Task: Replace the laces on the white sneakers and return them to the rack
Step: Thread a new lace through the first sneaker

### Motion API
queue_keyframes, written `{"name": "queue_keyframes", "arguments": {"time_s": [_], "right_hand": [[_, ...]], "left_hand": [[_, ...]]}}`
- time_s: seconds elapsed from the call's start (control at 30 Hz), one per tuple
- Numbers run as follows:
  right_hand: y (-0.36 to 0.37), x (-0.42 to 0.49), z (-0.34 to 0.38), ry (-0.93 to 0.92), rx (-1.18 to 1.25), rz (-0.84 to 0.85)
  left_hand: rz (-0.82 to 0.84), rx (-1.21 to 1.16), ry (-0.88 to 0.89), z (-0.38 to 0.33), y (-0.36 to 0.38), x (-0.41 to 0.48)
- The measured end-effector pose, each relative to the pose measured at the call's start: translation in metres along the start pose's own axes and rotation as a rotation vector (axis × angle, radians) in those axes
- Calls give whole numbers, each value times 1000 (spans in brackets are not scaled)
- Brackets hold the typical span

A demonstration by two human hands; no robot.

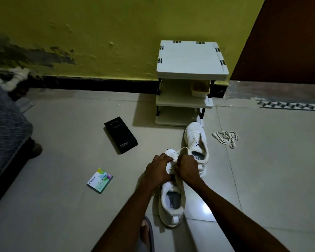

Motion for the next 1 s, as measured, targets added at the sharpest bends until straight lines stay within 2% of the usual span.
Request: {"name": "queue_keyframes", "arguments": {"time_s": [0.17, 0.3, 0.47, 0.63, 0.7, 0.77, 0.9, 1.0], "right_hand": [[-30, 13, 5, -56, 52, -91], [-37, 12, 7, -69, -31, -75], [-36, 4, 8, -109, 12, -98], [-60, 7, 18, -113, 126, -238], [-70, 12, 20, -73, 151, -218], [-76, 15, 18, -15, 146, -121], [-89, 11, 9, 29, 84, 60], [-112, 10, 9, 2, 111, -10]], "left_hand": [[6, 38, -24, -3, 2, 3], [5, 61, -50, -6, 4, 4], [0, 72, -69, -8, 2, 2], [1, 109, -85, -14, -1, 2], [3, 162, -79, -16, -2, 3], [5, 157, -50, -17, -3, 5], [-48, -181, -62, -10, -15, 7], [-142, -587, -176, -20, -43, 8]]}}
Point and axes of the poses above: each hand's wrist, its own x-axis towards the middle knuckle, its own y-axis out of the palm, z = x × y, the point moved 1 cm from there along x, towards the middle knuckle, and after that the axes turned 11 degrees about -y, right-handed, at the moved point
